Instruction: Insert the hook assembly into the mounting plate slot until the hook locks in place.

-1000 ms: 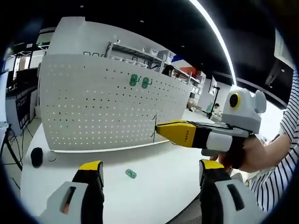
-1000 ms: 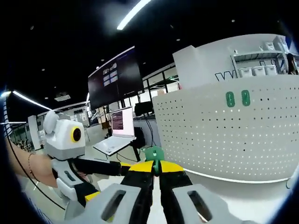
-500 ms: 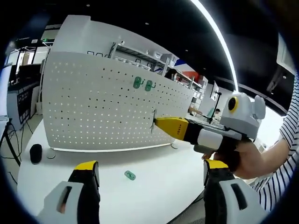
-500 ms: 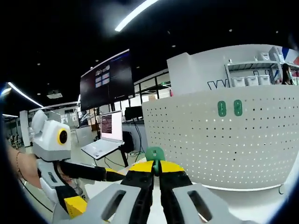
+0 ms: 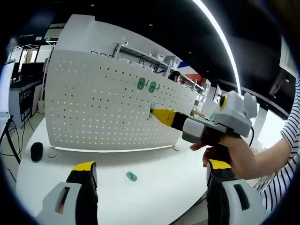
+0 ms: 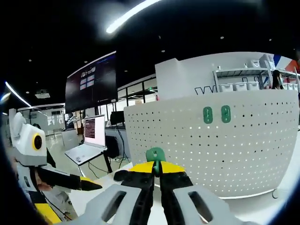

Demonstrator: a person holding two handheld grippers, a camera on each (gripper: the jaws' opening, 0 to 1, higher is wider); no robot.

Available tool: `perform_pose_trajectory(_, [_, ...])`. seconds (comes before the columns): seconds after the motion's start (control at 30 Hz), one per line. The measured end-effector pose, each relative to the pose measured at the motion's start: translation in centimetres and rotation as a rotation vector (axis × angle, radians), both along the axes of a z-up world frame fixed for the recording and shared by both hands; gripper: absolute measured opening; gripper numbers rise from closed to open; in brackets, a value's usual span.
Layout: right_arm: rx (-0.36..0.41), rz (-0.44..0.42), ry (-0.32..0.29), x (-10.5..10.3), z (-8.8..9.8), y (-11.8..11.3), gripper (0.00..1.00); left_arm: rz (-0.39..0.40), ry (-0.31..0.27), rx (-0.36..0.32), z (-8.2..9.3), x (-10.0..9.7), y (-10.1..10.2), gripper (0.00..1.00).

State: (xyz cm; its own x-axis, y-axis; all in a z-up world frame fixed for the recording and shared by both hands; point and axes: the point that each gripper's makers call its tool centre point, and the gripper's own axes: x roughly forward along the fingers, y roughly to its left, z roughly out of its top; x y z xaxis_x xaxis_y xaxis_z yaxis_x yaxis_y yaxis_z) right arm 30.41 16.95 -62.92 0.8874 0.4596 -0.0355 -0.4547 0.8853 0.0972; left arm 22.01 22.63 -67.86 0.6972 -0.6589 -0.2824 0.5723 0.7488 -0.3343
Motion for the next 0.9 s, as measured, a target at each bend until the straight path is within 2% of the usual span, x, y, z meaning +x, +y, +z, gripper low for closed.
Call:
perform_pose_trajectory(0.53, [-0.001,-0.096,-0.012,4.1,0.3,-3.0,0.0,-0.002,0.018,0.004,-0.5,0.0,0.4,1.0])
perform_pose_trajectory(0.9, [-0.007,-0.171,-0.028,6.2,0.6,-5.8,0.0,0.004,0.032,0.004,-1.1,0.3,0.7,0.99])
